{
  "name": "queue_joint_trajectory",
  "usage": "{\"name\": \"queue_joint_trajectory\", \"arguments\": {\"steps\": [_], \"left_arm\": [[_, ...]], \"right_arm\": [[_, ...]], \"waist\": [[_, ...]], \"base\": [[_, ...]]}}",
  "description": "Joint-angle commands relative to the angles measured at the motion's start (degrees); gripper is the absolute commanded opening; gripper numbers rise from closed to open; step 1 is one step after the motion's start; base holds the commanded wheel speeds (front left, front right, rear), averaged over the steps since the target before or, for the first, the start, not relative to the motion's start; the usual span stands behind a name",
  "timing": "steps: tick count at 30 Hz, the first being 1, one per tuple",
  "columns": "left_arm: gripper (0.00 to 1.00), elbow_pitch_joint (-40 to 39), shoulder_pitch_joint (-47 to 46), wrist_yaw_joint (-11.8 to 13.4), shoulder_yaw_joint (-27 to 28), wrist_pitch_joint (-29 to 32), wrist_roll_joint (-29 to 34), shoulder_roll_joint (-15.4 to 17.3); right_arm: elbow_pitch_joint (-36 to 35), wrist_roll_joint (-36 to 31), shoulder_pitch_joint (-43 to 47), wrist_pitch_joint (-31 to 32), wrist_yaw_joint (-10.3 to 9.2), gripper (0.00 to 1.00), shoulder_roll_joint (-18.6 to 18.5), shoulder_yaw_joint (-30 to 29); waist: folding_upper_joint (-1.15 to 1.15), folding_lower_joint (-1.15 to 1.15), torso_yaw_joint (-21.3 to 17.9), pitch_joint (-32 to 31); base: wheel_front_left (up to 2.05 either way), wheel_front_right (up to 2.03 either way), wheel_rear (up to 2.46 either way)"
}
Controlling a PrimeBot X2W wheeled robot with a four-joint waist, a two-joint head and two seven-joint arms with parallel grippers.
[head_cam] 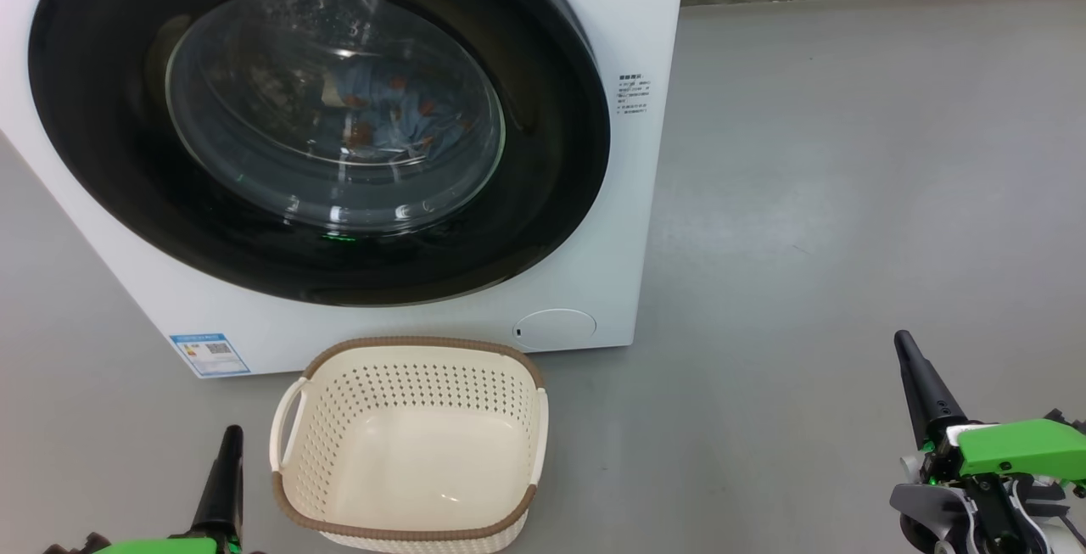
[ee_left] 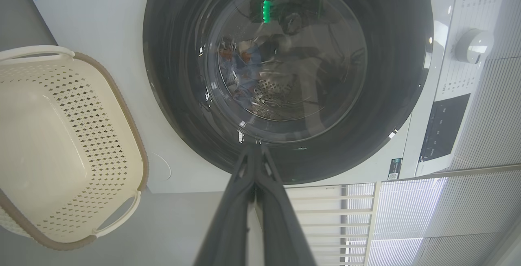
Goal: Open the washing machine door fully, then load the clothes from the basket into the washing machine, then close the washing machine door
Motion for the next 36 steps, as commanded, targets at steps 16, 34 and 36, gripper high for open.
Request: {"name": "queue_joint_trajectory", "arguments": {"steps": [16, 34, 36], "left_arm": [[0.00, -1.85, -2.92, -0.89, 3.35, 2.10, -5.51, -0.56], [0.00, -1.86, -2.92, -0.89, 3.35, 2.10, -5.51, -0.56], [0.00, -1.86, -2.92, -0.89, 3.35, 2.10, -5.51, -0.56]], "right_arm": [[-2.57, 6.18, -0.12, 2.28, 0.01, 0.00, 0.59, -1.39], [-2.57, 6.15, -0.12, 2.31, 0.01, 0.00, 0.62, -1.43], [-2.57, 6.14, -0.12, 2.31, 0.01, 0.00, 0.62, -1.43]], "waist": [[0.00, 0.00, 0.17, 0.13], [0.00, 0.00, 0.17, 0.13], [0.00, 0.00, 0.17, 0.13]], "base": [[0.00, 0.00, 0.00], [0.00, 0.00, 0.00], [0.00, 0.00, 0.00]]}}
